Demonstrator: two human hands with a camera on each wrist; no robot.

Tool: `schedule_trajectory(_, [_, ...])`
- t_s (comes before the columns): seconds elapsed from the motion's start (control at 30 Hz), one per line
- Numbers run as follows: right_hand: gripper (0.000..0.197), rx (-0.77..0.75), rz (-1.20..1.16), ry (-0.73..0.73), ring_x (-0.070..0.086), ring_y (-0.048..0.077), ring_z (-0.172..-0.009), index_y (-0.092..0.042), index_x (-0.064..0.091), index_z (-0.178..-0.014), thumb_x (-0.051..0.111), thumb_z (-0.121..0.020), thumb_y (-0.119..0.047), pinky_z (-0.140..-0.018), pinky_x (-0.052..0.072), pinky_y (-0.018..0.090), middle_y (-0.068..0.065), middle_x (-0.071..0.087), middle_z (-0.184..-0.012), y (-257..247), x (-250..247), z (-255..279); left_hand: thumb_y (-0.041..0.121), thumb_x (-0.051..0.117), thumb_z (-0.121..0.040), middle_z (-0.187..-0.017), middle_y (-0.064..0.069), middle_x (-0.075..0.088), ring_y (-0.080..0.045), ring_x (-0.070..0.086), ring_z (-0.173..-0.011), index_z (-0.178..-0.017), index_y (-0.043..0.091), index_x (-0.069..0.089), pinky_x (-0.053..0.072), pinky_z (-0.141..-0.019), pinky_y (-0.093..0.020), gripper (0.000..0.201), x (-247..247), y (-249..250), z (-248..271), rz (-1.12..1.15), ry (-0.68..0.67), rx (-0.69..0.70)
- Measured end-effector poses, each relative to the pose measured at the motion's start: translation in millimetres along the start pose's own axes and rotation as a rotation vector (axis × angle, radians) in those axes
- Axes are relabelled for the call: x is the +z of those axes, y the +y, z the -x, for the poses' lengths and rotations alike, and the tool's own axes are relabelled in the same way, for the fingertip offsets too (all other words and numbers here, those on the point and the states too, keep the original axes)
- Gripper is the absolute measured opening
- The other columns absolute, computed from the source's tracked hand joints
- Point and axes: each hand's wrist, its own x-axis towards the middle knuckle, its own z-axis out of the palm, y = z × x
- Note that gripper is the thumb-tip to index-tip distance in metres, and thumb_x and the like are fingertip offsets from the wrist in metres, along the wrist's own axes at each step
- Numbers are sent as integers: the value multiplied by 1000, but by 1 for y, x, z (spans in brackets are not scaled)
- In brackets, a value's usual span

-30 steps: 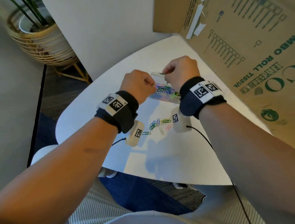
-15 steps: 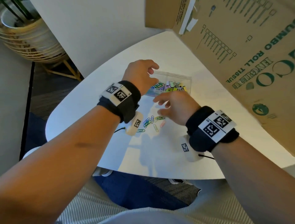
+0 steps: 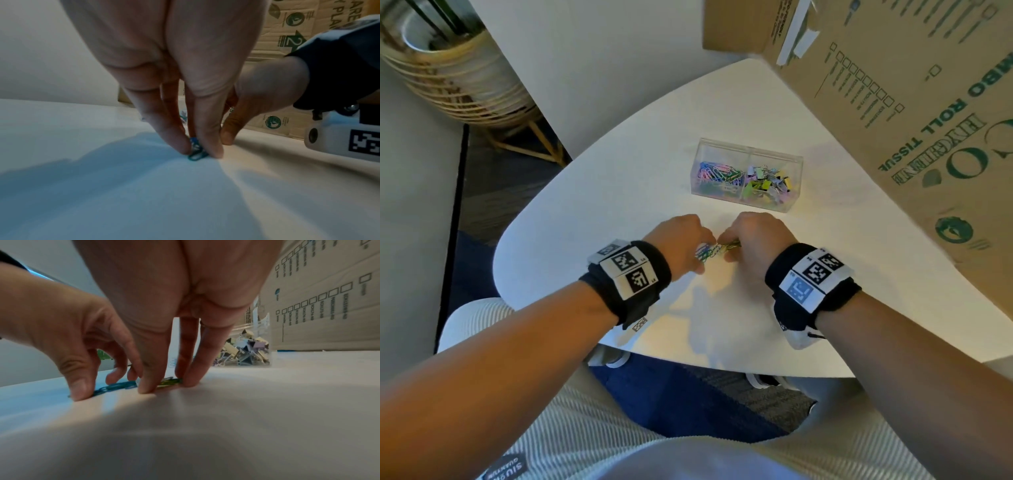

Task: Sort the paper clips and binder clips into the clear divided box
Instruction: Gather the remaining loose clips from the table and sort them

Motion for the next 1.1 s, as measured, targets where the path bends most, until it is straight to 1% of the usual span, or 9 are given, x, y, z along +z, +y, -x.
schedule_trajectory(0.13, [27, 38, -28, 39, 62, 28, -95, -22, 72, -107, 61, -86, -9, -77, 40, 25, 7, 69, -106, -1, 0, -3, 26, 66, -87, -114, -3, 64, -22, 57, -105, -120, 22, 63, 36, -79, -24, 34, 1, 5, -9, 22, 65, 7])
schedule_trajectory(0.23, [24, 68, -102, 65, 62, 28, -94, -20, 73, -98, 61, -83, -6, -78, 45, 28, 6, 69, -101, -4, -1, -4, 22, 62, -88, -109, -2, 68, -21, 61, -100, -114, 22, 66, 43, -82, -26, 26, 0, 7, -11, 41, 93, -4])
schedule_trajectory(0.47, [12, 109, -165, 89, 59, 23, -90, -18, 68, -85, 68, -78, -8, -77, 46, 28, 3, 65, -96, -8, -2, -8, 17, 58, -85, -103, -6, 66, -24, 60, -93, -107, 17, 63, 44, -75, -28, 22, 2, 8, -8, 5, 113, -22])
schedule_trajectory(0.6, [16, 119, -272, 112, 54, 16, -81, -20, 65, -78, 69, -76, -4, -69, 40, 22, -6, 57, -79, -2, -5, -7, 19, 59, -85, -104, -4, 64, -21, 57, -90, -108, 18, 61, 39, -72, -25, 22, 2, 5, -8, 18, 124, -14])
schedule_trajectory(0.73, [16, 54, -483, 304, 56, 12, -71, -18, 68, -77, 68, -74, -2, -67, 46, 20, -7, 60, -71, -11, -28, -3, 18, 62, -82, -92, 3, 63, -13, 51, -79, -103, 21, 63, 37, -69, -22, 21, -1, -2, -8, 160, 178, -72])
schedule_trajectory(0.87, [14, 76, -516, 548, 57, 9, -68, -19, 68, -73, 67, -74, -5, -68, 48, 17, -8, 63, -69, -17, -70, -24, 14, 65, -79, -81, 7, 61, -14, 58, -78, -95, 22, 65, 47, -73, -24, 18, -15, -4, -5, 345, 301, -113])
schedule_trajectory(0.93, [14, 113, -448, 549, 59, 11, -74, -21, 68, -75, 67, -76, -7, -73, 49, 19, -7, 63, -73, -17, -82, -39, 13, 65, -78, -80, 7, 64, -14, 59, -74, -92, 24, 65, 49, -72, -23, 18, -27, -5, -5, 434, 410, -123])
schedule_trajectory(1.03, [14, 165, -298, 359, 63, 19, -94, -20, 73, -90, 67, -81, -11, -85, 51, 27, 1, 69, -95, -14, -82, -55, 12, 65, -76, -74, 9, 62, -12, 59, -71, -89, 24, 65, 48, -71, -20, 17, -50, -7, -10, 498, 545, -137])
schedule_trajectory(1.1, [19, 171, -274, 333, 62, 22, -100, -19, 72, -101, 65, -84, -15, -87, 49, 27, 4, 69, -105, -13, -77, -54, 12, 64, -76, -71, 11, 60, -9, 57, -70, -86, 24, 66, 47, -69, -18, 17, -66, -6, -18, 498, 606, -142])
